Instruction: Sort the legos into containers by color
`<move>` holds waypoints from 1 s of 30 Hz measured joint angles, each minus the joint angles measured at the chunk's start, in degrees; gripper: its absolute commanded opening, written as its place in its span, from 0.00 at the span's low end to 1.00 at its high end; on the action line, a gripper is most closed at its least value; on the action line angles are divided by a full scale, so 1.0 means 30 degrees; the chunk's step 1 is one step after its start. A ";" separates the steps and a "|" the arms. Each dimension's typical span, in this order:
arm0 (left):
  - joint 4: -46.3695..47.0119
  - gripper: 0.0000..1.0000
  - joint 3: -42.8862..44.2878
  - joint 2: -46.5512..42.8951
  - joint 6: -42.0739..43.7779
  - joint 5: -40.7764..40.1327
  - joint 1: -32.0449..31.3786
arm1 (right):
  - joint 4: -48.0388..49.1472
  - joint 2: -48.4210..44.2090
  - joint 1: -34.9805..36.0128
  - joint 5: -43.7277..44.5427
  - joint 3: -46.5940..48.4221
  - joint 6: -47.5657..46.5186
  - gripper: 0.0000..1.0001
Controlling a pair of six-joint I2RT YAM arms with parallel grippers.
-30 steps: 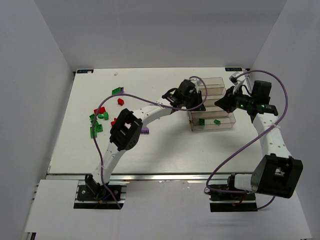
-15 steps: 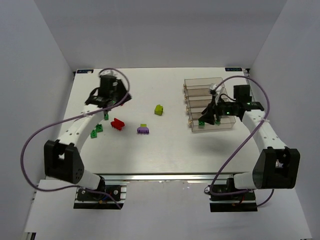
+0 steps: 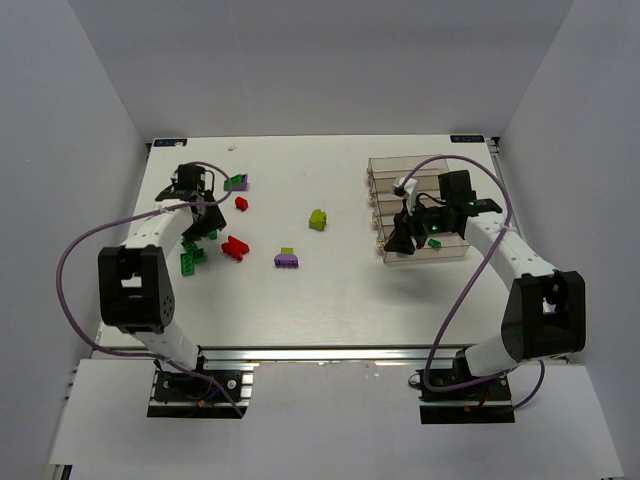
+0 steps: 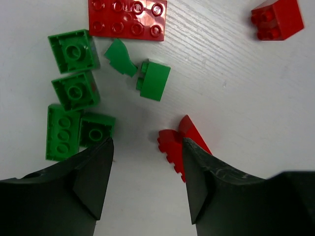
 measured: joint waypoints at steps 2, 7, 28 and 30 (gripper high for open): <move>0.0058 0.65 0.0605 0.1268 0.0627 -0.0007 -0.0029 | 0.0007 0.0000 0.0000 0.0146 0.0051 0.0000 0.53; 0.0124 0.62 0.1982 0.3555 0.1800 -0.0102 -0.0029 | 0.0015 -0.0022 0.0000 0.0386 0.0058 0.0036 0.54; 0.1071 0.22 0.3198 0.6339 0.3679 0.0087 -0.0029 | 0.0087 -0.0437 0.0000 0.1042 0.0073 0.0488 0.54; 0.1107 0.18 0.3198 0.6339 0.3723 0.0321 -0.0029 | 0.0080 -0.0437 0.0000 0.1064 0.0087 0.0495 0.54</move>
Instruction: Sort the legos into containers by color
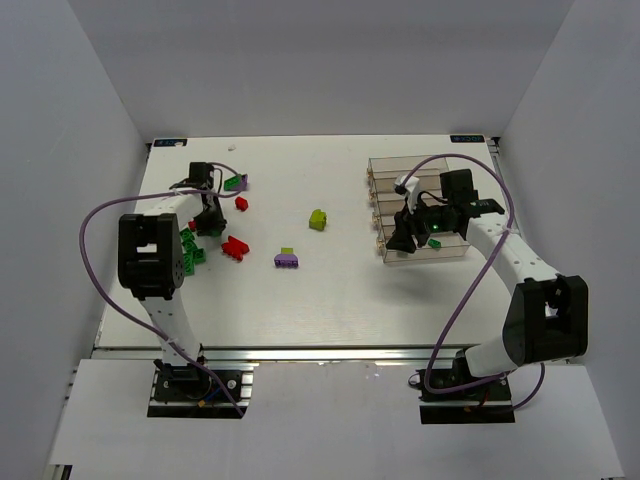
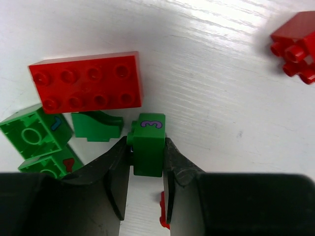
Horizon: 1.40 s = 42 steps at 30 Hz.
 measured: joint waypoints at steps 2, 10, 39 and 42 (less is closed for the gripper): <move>0.0080 0.15 -0.0007 -0.0044 -0.0007 0.0590 -0.0007 | 0.0000 0.0000 0.0000 0.0051 0.0051 0.0044 0.52; 0.1770 0.09 -0.1078 -0.3002 -0.0809 0.5923 -0.1989 | 0.0408 -0.0459 -0.0750 0.0153 0.0080 0.1209 0.00; 0.7264 0.24 1.2160 0.7679 -0.7053 1.1074 -1.5227 | 0.2827 -0.1996 -0.5770 -0.0838 0.0393 0.3920 0.14; 0.6513 0.42 1.3151 0.8211 -0.6980 1.0601 -1.5467 | 0.2841 -0.1996 -0.5923 -0.0954 0.0350 0.3920 0.19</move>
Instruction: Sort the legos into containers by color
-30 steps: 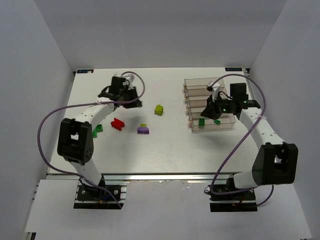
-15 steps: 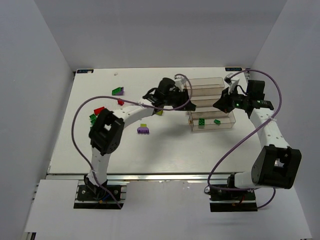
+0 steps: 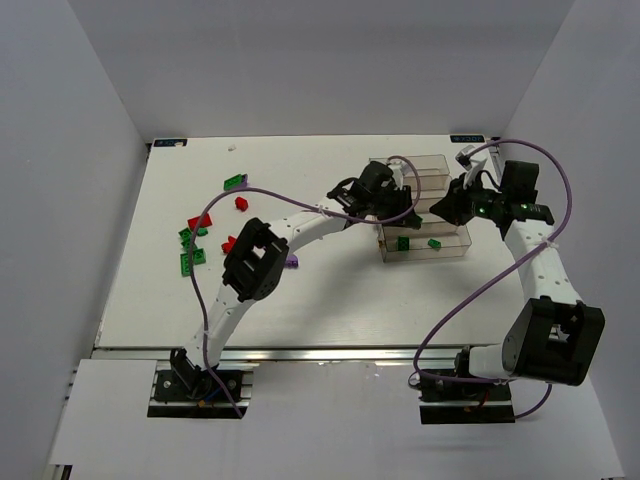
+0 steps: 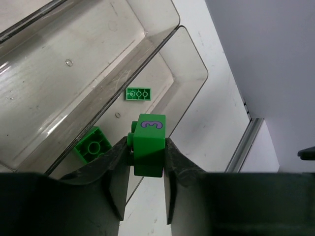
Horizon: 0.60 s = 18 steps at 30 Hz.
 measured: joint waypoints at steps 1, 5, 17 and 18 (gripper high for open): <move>-0.0168 0.44 0.0197 0.0087 0.0007 -0.0160 -0.0051 | 0.0000 0.0000 -0.0066 -0.0015 -0.0044 0.0007 0.21; -0.0816 0.52 0.0321 0.0189 0.0066 -0.0663 -0.0226 | -0.0015 0.0000 -0.0124 -0.0117 -0.0109 0.0015 0.31; -0.1661 0.25 0.0430 0.0270 0.0342 -0.2084 -0.0430 | -0.0066 0.0000 -0.0240 -0.0670 -0.0131 -0.0299 0.45; -0.1756 0.10 0.0255 0.0073 0.0372 -0.2397 -0.0415 | -0.0197 0.0000 -0.0248 -0.0838 -0.0124 -0.0481 0.45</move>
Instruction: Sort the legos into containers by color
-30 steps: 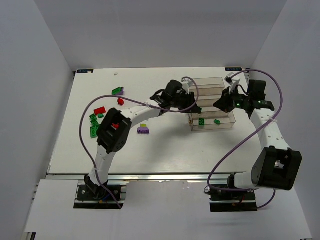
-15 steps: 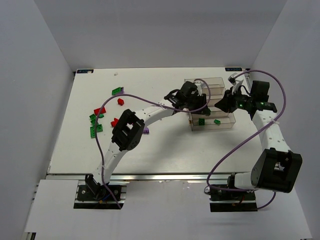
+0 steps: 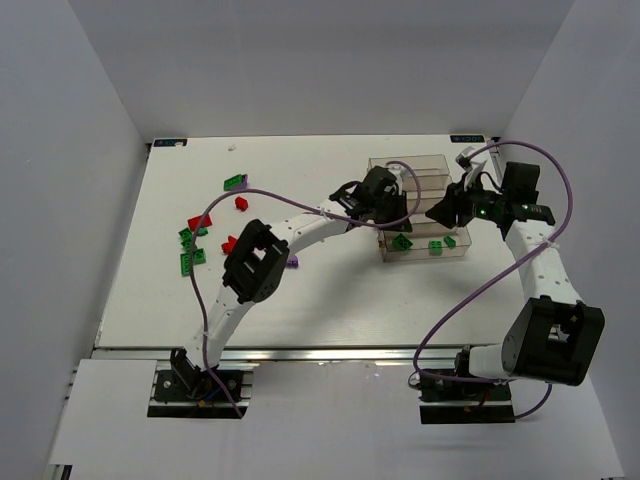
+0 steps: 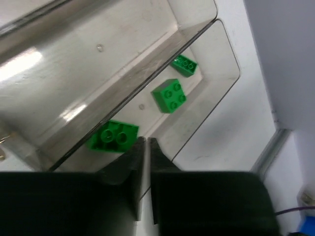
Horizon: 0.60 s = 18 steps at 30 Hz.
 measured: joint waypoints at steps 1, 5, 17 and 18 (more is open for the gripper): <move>0.0051 0.05 -0.0539 -0.0459 0.0073 -0.0386 0.0066 | -0.0175 0.0000 0.0000 -0.0211 0.0022 -0.0240 0.45; 0.0219 0.01 -0.5639 -0.4779 0.0313 -0.1982 0.0648 | -0.1960 0.0517 0.0036 -0.1617 0.0816 -0.1974 0.45; -0.3687 0.80 -1.9205 -1.9278 -0.0831 -0.7176 1.5642 | -0.3949 0.2820 0.5734 -0.0874 0.2178 -0.3883 0.51; -0.4481 0.80 -1.9416 -1.9278 -0.0780 -0.7650 1.6211 | -0.3825 0.3147 0.5931 -0.0729 0.2215 -0.3628 0.51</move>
